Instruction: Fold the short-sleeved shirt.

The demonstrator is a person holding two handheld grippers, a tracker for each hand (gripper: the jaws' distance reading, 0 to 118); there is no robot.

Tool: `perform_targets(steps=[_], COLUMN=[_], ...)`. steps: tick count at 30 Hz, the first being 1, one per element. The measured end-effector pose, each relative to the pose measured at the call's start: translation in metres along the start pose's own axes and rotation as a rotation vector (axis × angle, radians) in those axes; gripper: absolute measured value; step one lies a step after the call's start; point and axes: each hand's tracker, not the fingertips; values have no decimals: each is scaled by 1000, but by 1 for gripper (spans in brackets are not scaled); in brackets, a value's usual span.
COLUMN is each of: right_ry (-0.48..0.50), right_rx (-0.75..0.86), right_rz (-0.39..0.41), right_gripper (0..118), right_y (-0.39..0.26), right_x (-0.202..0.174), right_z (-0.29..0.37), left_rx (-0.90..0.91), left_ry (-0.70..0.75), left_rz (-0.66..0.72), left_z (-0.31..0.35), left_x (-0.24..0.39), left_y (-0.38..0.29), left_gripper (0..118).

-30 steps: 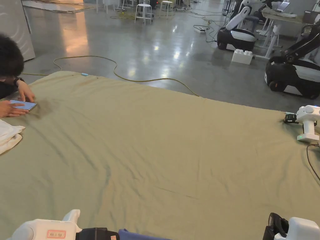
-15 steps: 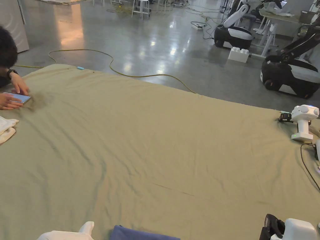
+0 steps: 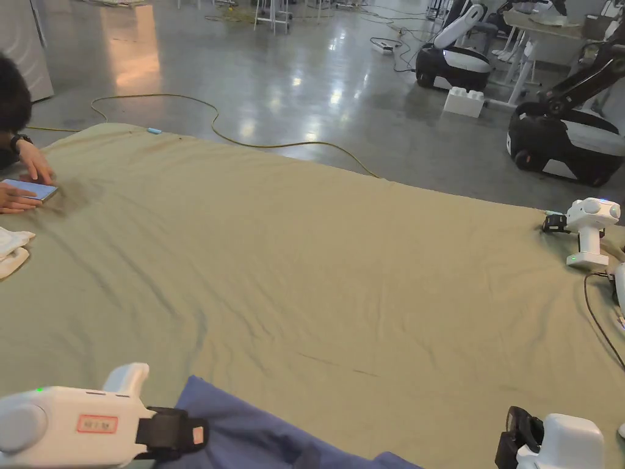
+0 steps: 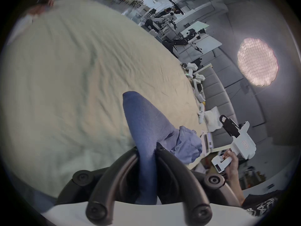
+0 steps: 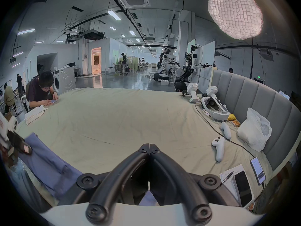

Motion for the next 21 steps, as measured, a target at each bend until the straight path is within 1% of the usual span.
perform_targets(steps=[5,8,12,15,17,21], right_ry=[14,21,27,27,27,22], right_rx=[-1,-1,-4,-9,-12,-18], right_rz=[-9,-9,-17,-25,-27,-33], right_gripper=[0,0,0,0,0,0], right_y=[-1,-3,-5,-6,-7,-10], right_x=[-1,-3,-4,-3,-2,1], right_z=[-2,-3,-5,-5,-5,-5], left_rx=[6,-8,-44,-98,-127,-166], left_ry=[268,354,361,386,387,364], left_rz=[-84,-121,-185,-257,-293,-321], left_z=[50,58,46,23,4,-31], left_x=[11,26,60,94,106,139], left_y=[21,27,25,17,12,2], left_gripper=[10,10,10,10,10,10])
